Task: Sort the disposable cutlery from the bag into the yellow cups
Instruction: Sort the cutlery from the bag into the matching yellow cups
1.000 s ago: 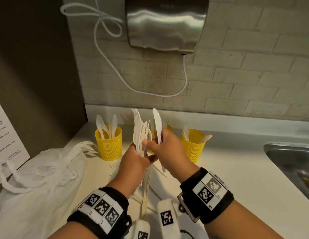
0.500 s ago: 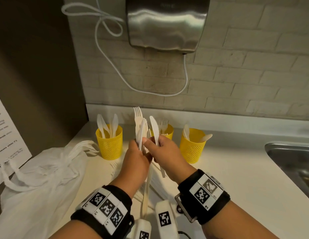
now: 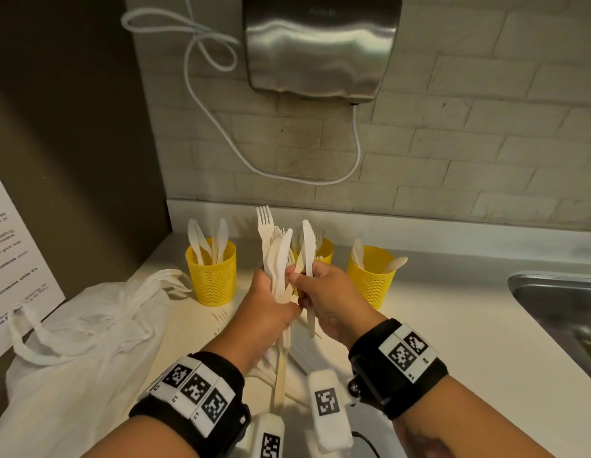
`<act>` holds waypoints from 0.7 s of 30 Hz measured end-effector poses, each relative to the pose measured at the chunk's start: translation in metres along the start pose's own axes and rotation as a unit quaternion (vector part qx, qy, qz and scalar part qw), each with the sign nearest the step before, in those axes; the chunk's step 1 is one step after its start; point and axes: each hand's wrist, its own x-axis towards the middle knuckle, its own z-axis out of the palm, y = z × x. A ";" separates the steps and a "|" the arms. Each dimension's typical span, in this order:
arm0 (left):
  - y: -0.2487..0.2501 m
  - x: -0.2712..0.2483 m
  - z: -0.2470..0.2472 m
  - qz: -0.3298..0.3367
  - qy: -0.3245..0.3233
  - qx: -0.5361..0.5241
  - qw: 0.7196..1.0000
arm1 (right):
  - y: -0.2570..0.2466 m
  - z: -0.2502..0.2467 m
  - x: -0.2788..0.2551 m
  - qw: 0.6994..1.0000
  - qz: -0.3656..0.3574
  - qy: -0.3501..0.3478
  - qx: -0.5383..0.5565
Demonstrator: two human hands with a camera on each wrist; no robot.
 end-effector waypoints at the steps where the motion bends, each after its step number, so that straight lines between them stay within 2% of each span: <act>1: 0.001 -0.002 0.001 -0.016 -0.008 -0.059 0.998 | -0.002 0.000 0.001 1.000 0.007 -0.005 0.006; 3: 0.003 -0.005 0.005 -0.044 0.006 -0.189 0.981 | -0.004 0.000 0.003 1.000 0.017 -0.016 0.019; 4: 0.004 -0.005 0.006 -0.051 0.019 -0.216 0.975 | -0.005 0.001 0.003 0.999 0.019 -0.018 0.026; 7: 0.002 -0.003 0.007 -0.031 0.037 -0.152 0.987 | -0.004 0.005 -0.001 0.999 0.006 -0.018 0.047; 11: 0.003 -0.002 0.007 0.024 0.040 -0.085 0.995 | 0.002 0.009 -0.007 0.997 -0.072 -0.009 -0.037; 13: 0.001 -0.001 0.007 0.031 0.028 -0.071 0.997 | 0.008 0.011 -0.004 0.996 -0.079 0.019 -0.042; 16: 0.002 -0.001 0.006 0.020 0.016 -0.128 0.991 | 0.009 0.014 -0.002 0.997 -0.055 0.056 -0.014; 19: 0.004 -0.002 0.006 0.011 0.016 -0.199 0.980 | 0.006 0.015 -0.004 0.998 -0.037 0.044 0.024; 21: 0.004 -0.002 0.006 0.018 0.028 -0.179 0.983 | 0.005 0.016 -0.007 0.997 -0.047 0.029 0.054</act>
